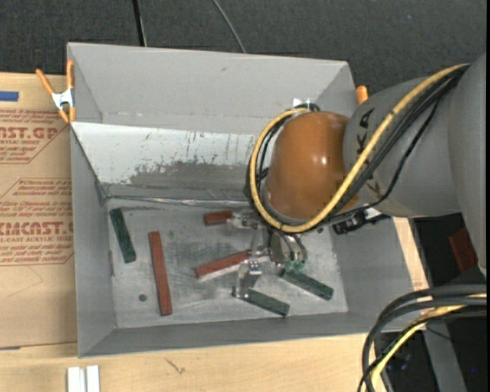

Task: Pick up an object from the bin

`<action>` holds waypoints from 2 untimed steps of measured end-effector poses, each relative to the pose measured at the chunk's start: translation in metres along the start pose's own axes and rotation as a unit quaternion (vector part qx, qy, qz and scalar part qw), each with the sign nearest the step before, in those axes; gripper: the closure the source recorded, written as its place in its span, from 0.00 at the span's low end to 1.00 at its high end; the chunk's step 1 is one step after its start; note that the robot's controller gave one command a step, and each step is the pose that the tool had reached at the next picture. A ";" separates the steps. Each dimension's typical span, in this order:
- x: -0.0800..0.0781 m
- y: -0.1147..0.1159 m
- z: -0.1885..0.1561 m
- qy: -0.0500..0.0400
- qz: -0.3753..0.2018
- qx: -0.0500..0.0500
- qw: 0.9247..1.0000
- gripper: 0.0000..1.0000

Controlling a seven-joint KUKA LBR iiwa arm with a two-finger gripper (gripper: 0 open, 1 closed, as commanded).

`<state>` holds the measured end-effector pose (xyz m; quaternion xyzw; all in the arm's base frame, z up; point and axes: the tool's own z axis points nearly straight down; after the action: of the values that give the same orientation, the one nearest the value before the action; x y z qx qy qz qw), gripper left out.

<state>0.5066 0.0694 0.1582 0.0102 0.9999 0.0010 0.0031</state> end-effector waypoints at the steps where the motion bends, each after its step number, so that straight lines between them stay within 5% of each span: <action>1: 0.009 0.016 0.086 0.007 -0.122 0.001 0.993 1.00; 2: 0.009 0.016 0.086 0.007 -0.122 0.001 0.993 1.00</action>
Offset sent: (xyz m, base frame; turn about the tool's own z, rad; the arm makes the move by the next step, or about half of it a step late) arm 0.0000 0.0000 0.0000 0.0000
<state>0.4984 0.0860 0.0724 -0.1114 0.9938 0.0001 -0.0041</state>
